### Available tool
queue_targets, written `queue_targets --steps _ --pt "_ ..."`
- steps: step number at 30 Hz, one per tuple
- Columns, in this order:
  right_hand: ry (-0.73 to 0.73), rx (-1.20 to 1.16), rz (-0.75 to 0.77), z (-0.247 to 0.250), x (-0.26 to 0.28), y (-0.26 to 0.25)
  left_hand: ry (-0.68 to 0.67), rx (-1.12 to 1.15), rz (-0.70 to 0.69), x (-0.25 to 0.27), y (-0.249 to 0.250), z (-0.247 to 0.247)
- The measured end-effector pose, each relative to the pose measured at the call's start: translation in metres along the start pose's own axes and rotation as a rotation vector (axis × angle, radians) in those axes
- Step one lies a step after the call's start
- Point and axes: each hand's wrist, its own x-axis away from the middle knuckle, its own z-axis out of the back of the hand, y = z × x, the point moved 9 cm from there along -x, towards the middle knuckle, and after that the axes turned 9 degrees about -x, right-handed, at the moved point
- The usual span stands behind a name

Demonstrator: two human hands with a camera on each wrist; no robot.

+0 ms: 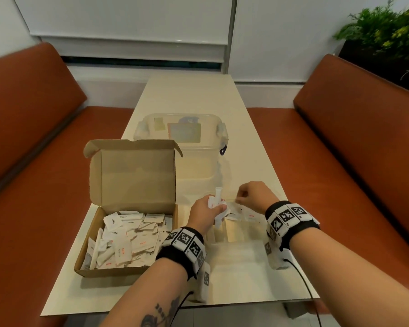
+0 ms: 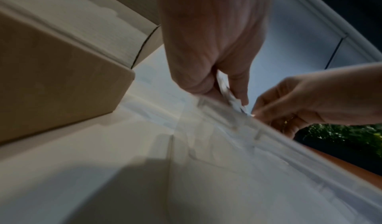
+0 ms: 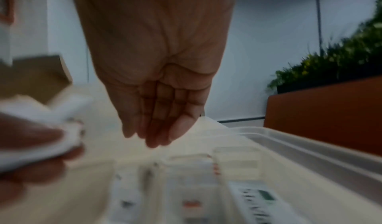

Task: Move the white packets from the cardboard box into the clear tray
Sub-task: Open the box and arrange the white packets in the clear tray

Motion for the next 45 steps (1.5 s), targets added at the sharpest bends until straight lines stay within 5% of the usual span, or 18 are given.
queue_targets --steps 4,11,16,29,39,45 --pt "-0.092 -0.384 -0.025 -0.015 0.008 -0.014 -0.048 0.208 0.042 0.000 0.001 -0.004" --pt "-0.035 -0.586 -0.057 -0.012 0.010 -0.011 -0.121 0.309 0.105 0.006 0.006 -0.011" --pt "-0.043 -0.461 -0.071 -0.002 0.010 -0.002 -0.004 0.291 0.091 0.002 0.005 0.003" --pt "-0.066 -0.158 0.005 0.007 0.007 -0.020 -0.055 0.200 -0.005 0.001 0.011 -0.007" --pt "-0.079 -0.349 -0.042 0.001 0.006 -0.009 0.008 0.248 0.003 -0.001 0.002 -0.004" --pt "0.016 0.044 -0.078 0.022 0.003 0.000 0.039 0.363 0.032 -0.005 -0.004 0.001"
